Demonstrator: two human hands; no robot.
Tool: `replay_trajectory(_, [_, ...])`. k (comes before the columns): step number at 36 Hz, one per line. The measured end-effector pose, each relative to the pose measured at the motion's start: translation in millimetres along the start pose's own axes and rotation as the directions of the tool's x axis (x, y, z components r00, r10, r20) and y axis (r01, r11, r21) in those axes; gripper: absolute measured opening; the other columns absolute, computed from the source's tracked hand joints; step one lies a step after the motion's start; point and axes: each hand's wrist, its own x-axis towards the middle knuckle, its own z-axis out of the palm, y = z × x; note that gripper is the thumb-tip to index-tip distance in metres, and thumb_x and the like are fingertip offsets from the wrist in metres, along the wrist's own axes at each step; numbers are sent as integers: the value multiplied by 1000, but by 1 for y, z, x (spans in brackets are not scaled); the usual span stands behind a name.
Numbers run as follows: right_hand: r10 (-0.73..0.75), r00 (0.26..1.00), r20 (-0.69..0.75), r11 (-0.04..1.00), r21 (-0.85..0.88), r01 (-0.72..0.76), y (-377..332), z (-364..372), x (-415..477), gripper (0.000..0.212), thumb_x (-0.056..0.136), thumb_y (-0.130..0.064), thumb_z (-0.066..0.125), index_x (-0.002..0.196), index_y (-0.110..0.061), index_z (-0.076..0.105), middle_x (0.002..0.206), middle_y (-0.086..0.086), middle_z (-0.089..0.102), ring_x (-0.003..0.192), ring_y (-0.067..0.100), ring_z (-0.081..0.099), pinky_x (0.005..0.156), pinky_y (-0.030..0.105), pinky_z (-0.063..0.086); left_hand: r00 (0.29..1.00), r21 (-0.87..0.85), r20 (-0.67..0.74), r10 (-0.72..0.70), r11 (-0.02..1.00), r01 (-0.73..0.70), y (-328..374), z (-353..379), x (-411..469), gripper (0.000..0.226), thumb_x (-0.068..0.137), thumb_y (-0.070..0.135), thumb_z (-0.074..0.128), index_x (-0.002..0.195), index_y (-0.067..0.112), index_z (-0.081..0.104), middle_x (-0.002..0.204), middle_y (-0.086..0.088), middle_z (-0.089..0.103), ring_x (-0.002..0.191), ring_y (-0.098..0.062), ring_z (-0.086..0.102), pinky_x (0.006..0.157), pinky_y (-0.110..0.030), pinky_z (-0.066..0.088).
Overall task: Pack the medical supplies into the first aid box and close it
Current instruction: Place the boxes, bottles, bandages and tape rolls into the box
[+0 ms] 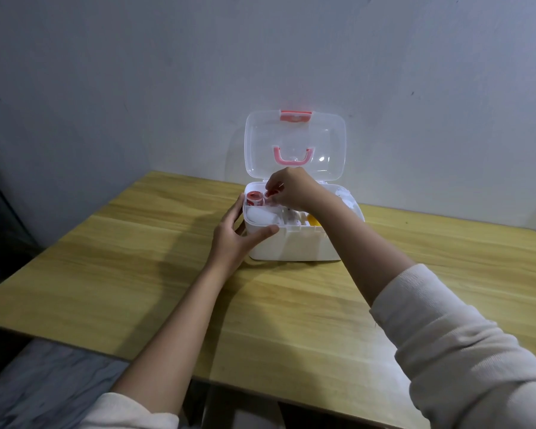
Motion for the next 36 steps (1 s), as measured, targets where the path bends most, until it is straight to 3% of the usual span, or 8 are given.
replay_trajectory(6, [10, 1000, -9, 999, 31, -10, 3, -2, -1, 31, 83, -10, 66, 112, -1, 65, 114, 14, 68, 101, 25, 64, 81, 20, 44, 1000, -15, -11, 21, 1000, -21, 0, 2, 0, 85, 73, 12, 83, 147, 16, 41, 118, 26, 50, 104, 17, 49, 74, 0, 44])
replay_trajectory(11, [12, 999, -42, 1000, 22, -11, 5, 2, 3, 30, 83, -5, 64, 113, -1, 64, 113, 14, 68, 102, 25, 63, 89, 25, 48, 1000, -6, -12, 22, 1000, -22, 1, 2, -1, 85, 72, 16, 84, 147, 19, 42, 122, 24, 51, 107, 16, 49, 87, -4, 47])
replay_trajectory(16, [2, 994, -109, 1000, -3, -3, 7, 8, 7, 29, 81, 1, 62, 110, 1, 65, 109, 17, 69, 99, 27, 64, 88, 28, 50, 1000, -6, -8, 17, 1000, -17, 0, 1, -1, 85, 71, 17, 85, 146, 20, 44, 126, 19, 55, 113, 7, 52, 79, -1, 44])
replay_trajectory(21, [11, 983, -184, 999, -36, -18, 8, 9, 13, 23, 84, 2, 55, 103, 5, 66, 102, 22, 69, 95, 35, 63, 86, 42, 52, 1000, 6, -3, 25, 1000, -25, 0, 1, 0, 84, 73, 16, 84, 146, 18, 42, 124, 21, 52, 105, 18, 48, 75, 2, 41])
replay_trajectory(25, [-4, 991, -130, 999, -39, -1, 9, 11, 16, 23, 83, 1, 60, 105, 5, 65, 103, 20, 69, 93, 32, 65, 85, 38, 53, 1000, 3, -6, 20, 1000, -20, 1, 1, -1, 88, 72, 19, 84, 148, 18, 39, 124, 24, 49, 115, 6, 47, 77, 2, 41])
replay_trajectory(31, [-17, 997, -75, 1000, -14, 16, 10, 7, 17, 30, 82, -5, 67, 110, 2, 65, 109, 16, 69, 99, 26, 64, 82, 20, 45, 1000, -10, -4, 2, 1000, -2, 1, 0, -1, 90, 69, 22, 87, 147, 21, 42, 116, 32, 51, 105, 22, 47, 82, -3, 45])
replay_trajectory(34, [-13, 996, -89, 1000, -11, 12, 10, 4, 16, 27, 82, -6, 67, 107, 1, 67, 108, 16, 70, 98, 25, 64, 81, 21, 45, 1000, -7, -4, -6, 1000, 6, 2, 1, -2, 98, 63, 30, 90, 147, 22, 42, 128, 20, 54, 117, 7, 51, 98, -18, 47])
replay_trajectory(36, [-10, 995, -96, 1000, -11, 9, 10, 3, 15, 25, 82, -7, 67, 105, 0, 69, 106, 16, 70, 98, 25, 64, 79, 20, 43, 1000, -6, -8, 0, 1000, 0, 2, 1, -2, 91, 68, 22, 87, 147, 21, 41, 130, 16, 52, 119, 2, 49, 96, -14, 48])
